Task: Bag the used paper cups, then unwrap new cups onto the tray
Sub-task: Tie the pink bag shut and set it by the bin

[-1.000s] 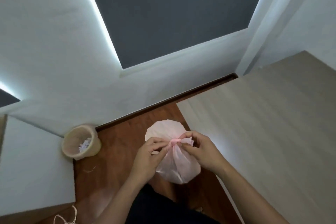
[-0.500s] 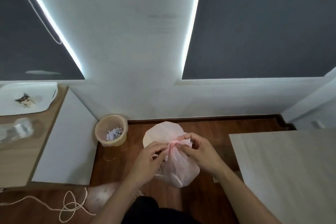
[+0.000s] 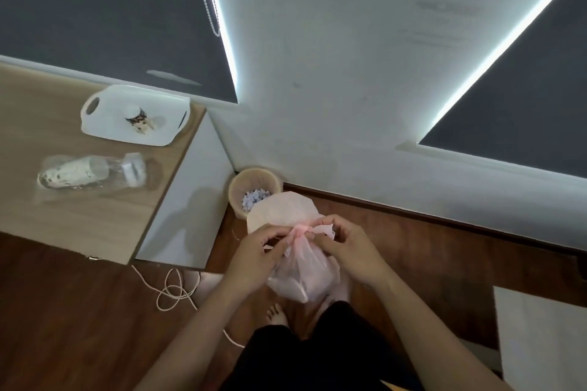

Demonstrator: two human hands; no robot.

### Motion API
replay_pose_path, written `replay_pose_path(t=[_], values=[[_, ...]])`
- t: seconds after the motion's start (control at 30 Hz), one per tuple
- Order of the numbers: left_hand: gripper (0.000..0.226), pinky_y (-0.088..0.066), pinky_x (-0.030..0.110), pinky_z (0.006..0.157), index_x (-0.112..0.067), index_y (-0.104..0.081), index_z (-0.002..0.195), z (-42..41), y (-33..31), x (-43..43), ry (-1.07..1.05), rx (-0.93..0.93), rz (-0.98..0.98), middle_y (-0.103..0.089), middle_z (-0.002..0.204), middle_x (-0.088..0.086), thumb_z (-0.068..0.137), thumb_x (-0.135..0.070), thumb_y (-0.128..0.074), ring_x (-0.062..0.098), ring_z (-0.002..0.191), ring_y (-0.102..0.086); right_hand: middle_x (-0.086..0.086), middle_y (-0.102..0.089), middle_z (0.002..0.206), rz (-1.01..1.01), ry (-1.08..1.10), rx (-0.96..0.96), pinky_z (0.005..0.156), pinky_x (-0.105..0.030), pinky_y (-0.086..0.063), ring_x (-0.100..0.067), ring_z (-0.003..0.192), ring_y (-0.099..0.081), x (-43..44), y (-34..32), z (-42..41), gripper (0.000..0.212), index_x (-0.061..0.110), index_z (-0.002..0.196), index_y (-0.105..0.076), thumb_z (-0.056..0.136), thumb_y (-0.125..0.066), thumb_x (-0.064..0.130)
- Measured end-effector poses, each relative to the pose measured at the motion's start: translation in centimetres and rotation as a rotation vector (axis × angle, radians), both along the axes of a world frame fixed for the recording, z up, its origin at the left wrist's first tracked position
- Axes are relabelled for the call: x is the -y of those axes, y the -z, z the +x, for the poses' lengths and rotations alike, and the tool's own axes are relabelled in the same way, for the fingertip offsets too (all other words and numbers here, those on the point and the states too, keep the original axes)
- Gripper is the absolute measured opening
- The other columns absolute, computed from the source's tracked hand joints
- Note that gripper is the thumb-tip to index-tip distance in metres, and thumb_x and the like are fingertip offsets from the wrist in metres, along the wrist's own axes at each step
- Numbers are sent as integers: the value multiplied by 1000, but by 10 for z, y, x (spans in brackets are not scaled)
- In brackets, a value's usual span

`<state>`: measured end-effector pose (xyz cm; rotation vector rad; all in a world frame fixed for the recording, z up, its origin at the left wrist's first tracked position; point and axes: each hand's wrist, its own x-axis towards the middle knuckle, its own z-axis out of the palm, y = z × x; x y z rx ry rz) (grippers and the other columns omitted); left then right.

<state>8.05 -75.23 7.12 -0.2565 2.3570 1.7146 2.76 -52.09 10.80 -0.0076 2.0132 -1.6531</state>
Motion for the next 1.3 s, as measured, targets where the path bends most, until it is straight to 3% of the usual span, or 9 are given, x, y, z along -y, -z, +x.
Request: replay_pose_path(t=[0.2, 0.37, 0.53, 0.67, 0.77, 0.9, 1.0, 1.13, 1.3], values=[[18, -60, 35, 107, -35, -84, 122, -36, 14, 17, -120, 42, 16, -80, 123, -19, 108, -34, -73, 6, 120, -74, 4, -82, 104, 28, -99, 34, 82, -23, -58, -3, 90, -72, 25, 13, -61, 9, 22, 106, -80, 97, -83, 21], [20, -61, 32, 103, -30, -84, 124, -78, 12, 32, -162, 56, 10, -82, 123, -17, 109, -35, -72, 4, 118, -74, 0, -82, 103, 36, -121, 83, 81, -26, -56, -5, 87, -71, 42, 22, -113, 9, 18, 104, -79, 97, -84, 22], [16, -58, 22, 101, -33, -84, 119, -125, 41, 46, -150, 134, -62, -81, 118, -22, 108, -33, -73, -3, 114, -72, 9, -79, 90, 82, -157, 160, 79, -33, -56, -7, 79, -70, 58, 57, -148, 6, 29, 101, -80, 96, -83, 31], [19, -50, 9, 90, -24, -85, 121, -155, 99, 56, -95, 173, -172, -82, 116, -16, 109, -26, -71, -5, 110, -71, 6, -77, 78, 162, -83, 257, 68, -33, -58, -11, 69, -72, 72, 110, -164, 8, 27, 103, -79, 97, -82, 30], [18, -56, 19, 91, -22, -86, 118, -169, 151, 59, -55, 233, -155, -84, 114, -13, 108, -27, -72, -1, 106, -75, -2, -80, 83, 221, -13, 328, 63, -28, -57, -11, 68, -72, 82, 151, -166, 9, 24, 104, -77, 98, -81, 28], [28, -61, 30, 95, -26, -86, 118, -177, 215, 65, 19, 351, -130, -85, 114, -13, 100, -39, -70, 6, 107, -78, -4, -80, 95, 291, 39, 362, 65, -23, -58, -19, 81, -76, 91, 213, -162, 8, 22, 105, -75, 100, -78, 28], [27, -60, 28, 95, -27, -86, 120, -177, 258, 70, 139, 400, -173, -85, 115, -14, 103, -43, -73, 6, 106, -77, 4, -79, 99, 358, 29, 421, 77, -32, -64, -13, 89, -76, 94, 259, -153, 8, 30, 102, -73, 97, -74, 36], [23, -57, 25, 94, -23, -86, 120, -186, 313, 70, 267, 409, -222, -86, 116, -10, 107, -37, -74, 7, 105, -76, 10, -79, 96, 463, 5, 387, 90, -45, -64, -10, 94, -75, 89, 318, -148, 41, 33, 100, -72, 79, -64, 66], [20, -54, 15, 88, -24, -85, 120, -202, 361, 57, 369, 418, -220, -85, 112, -12, 108, -35, -73, 2, 101, -76, 7, -77, 102, 489, -24, 421, 87, -43, -65, -14, 96, -74, 73, 367, -151, 30, 27, 109, -69, 96, -67, 55]])
